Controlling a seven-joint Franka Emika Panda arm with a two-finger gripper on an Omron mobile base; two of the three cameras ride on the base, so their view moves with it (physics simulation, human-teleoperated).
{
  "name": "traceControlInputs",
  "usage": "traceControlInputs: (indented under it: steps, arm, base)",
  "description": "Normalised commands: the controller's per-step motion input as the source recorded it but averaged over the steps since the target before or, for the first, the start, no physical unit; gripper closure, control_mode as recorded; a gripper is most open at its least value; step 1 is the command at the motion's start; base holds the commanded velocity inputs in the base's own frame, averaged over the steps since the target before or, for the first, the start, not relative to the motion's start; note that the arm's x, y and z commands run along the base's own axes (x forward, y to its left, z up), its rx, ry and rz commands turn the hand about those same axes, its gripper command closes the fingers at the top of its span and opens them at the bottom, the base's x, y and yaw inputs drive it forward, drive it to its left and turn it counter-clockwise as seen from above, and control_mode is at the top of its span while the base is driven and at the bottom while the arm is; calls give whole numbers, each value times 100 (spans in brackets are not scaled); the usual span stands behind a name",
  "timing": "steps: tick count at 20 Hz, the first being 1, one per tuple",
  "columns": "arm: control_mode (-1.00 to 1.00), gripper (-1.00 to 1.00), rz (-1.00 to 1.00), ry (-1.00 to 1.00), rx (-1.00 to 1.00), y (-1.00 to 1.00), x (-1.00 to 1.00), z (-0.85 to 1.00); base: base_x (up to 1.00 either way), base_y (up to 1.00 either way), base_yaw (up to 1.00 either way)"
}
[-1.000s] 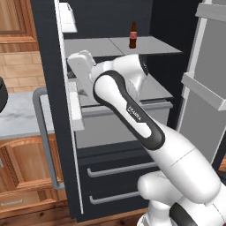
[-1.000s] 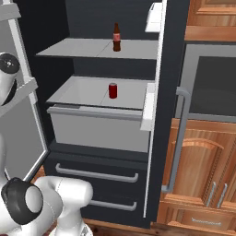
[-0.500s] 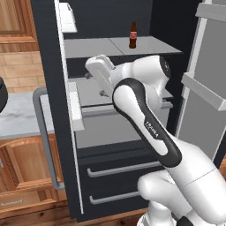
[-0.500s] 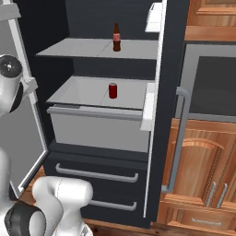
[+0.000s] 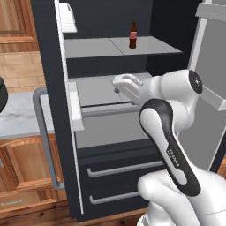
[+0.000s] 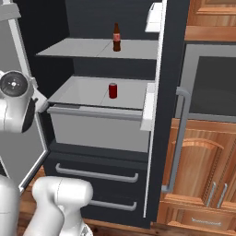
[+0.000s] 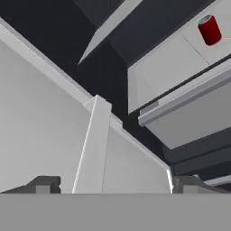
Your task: Open the fridge, grab two sodas, and place both sodas inside the bowl with ice on the dining counter.
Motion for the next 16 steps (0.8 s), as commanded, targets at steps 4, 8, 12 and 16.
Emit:
traceControlInputs:
  steps: [4,8,12,16]
  arm:
    - [-100,-100,-12,-6,-27,-72,-59,-42]
    - [-100,-100,-16,-2,-28,-65,-67,-37]
    - [-100,-100,-17,-2,-28,-57,-70,-40]
    - [-100,-100,-14,-1,-26,-55,-67,-44]
  base:
    - [0,0,0]
    - [0,0,0]
    - [0,0,0]
    - [0,0,0]
